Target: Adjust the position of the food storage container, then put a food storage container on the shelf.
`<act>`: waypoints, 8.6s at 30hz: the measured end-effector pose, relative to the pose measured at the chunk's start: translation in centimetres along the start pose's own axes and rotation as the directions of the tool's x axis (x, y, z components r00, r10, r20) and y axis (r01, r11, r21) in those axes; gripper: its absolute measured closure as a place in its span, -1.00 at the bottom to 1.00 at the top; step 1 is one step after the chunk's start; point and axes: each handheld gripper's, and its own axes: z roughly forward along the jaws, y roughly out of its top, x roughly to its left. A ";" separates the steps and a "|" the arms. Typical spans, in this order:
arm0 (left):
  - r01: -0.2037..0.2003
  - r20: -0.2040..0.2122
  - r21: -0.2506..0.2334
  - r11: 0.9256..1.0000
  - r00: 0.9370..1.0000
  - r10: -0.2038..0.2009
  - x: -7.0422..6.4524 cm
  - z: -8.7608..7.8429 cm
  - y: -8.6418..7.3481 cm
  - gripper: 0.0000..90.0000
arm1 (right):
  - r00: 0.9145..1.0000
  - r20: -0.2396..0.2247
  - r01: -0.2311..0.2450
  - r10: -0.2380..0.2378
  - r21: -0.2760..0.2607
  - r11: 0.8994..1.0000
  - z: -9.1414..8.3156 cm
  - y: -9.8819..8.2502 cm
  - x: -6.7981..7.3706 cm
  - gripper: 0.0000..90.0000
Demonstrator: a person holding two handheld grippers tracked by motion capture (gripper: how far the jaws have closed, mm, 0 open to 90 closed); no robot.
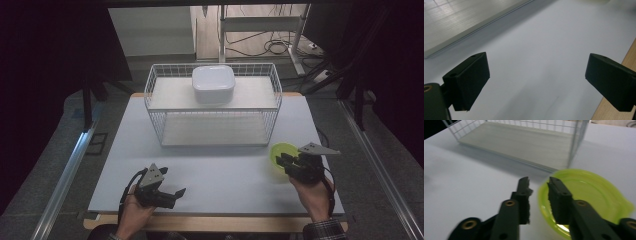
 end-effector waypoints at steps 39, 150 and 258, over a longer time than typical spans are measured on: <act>-0.014 0.012 0.043 0.999 1.000 0.014 -0.2 0.8 -0.1 -0.88 | 0.962 0.246 -0.134 0.115 0.064 0.989 2.7 -1.6 -8.6 0.99; -0.035 0.028 0.104 0.994 0.999 0.032 -0.8 1.6 -0.3 -0.90 | 0.972 -0.196 0.165 -0.132 0.161 0.973 11.6 -0.3 6.5 0.69; -0.042 -0.021 0.072 0.997 0.999 0.043 -0.2 1.6 -0.7 -0.93 | 0.797 -0.489 -0.193 0.353 0.348 0.917 12.7 2.4 5.7 0.82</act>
